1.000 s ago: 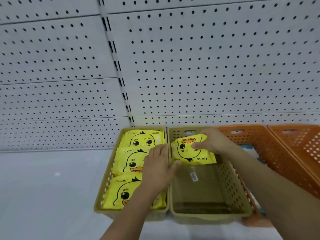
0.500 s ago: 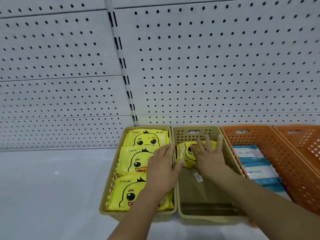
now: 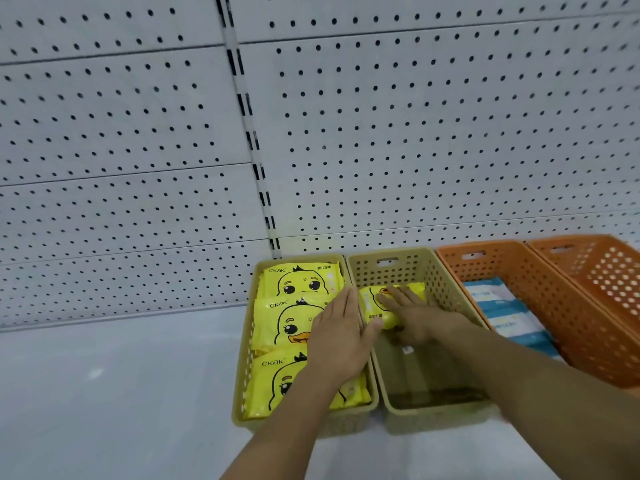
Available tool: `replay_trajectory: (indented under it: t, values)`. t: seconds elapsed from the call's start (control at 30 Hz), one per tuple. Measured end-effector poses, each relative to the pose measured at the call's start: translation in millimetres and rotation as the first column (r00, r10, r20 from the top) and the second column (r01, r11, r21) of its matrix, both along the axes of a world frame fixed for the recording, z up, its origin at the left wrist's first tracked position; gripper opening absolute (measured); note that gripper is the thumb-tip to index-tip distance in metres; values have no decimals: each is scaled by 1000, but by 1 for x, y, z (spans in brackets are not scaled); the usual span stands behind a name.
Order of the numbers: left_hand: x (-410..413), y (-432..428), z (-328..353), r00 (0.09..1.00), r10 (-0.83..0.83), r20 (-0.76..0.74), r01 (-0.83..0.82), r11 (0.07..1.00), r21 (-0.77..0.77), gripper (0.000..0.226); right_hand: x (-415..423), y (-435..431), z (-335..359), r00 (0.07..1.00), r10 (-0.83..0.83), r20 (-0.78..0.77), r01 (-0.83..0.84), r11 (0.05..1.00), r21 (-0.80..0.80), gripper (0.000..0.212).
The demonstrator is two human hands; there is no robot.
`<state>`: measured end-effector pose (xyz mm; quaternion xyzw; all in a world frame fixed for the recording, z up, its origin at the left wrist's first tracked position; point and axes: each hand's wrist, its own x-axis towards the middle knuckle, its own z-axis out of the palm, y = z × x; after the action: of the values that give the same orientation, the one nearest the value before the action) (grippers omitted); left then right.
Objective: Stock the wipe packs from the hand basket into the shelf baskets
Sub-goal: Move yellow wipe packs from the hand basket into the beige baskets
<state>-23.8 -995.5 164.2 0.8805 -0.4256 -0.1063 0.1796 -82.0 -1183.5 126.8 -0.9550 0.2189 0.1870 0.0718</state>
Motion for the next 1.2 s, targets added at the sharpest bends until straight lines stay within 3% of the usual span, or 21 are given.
replay_trajectory:
  t: [0.2, 0.33, 0.43, 0.5, 0.57, 0.63, 0.73, 0.83, 0.97, 1.2]
  values:
    - [-7, 30, -4, 985, -175, 5, 174, 982, 80, 79, -19, 26, -4, 982, -186, -36, 190, 972, 142, 85]
    - [-12, 42, 1, 975, -221, -13, 221, 973, 69, 106, -16, 38, 13, 965, -255, -62, 262, 953, 150, 77]
    - [-9, 44, 3, 971, -235, -32, 237, 970, 47, 109, -11, 64, 33, 930, -362, 65, 316, 877, 362, 60]
    - [-6, 50, 1, 961, -274, -33, 276, 959, 65, 95, -28, 91, 40, 901, -378, 214, 286, 887, 362, 50]
    - [-4, 59, -4, 954, -300, 6, 299, 954, 35, 71, -53, 118, 40, 853, -295, 430, 239, 954, 181, 36]
    - [-9, 76, -5, 947, -303, 107, 307, 952, -18, 57, -78, 149, 44, 810, -227, 540, 237, 970, 51, 30]
    - [-28, 113, -7, 930, -314, 192, 335, 938, -91, 70, -104, 194, 41, 697, -199, 689, 264, 965, 12, 28]
    - [-42, 156, -18, 925, -284, 253, 346, 904, -250, 57, -125, 240, 21, 599, -171, 782, 228, 973, 39, 36]
    - [-67, 223, -29, 970, -188, 154, 235, 886, -401, 48, -156, 316, 5, 440, -421, 793, 239, 906, 348, 38]
    - [-126, 360, -44, 986, -154, -69, 124, 938, -325, 42, -229, 439, -23, 486, -434, 759, 283, 900, 332, 38]
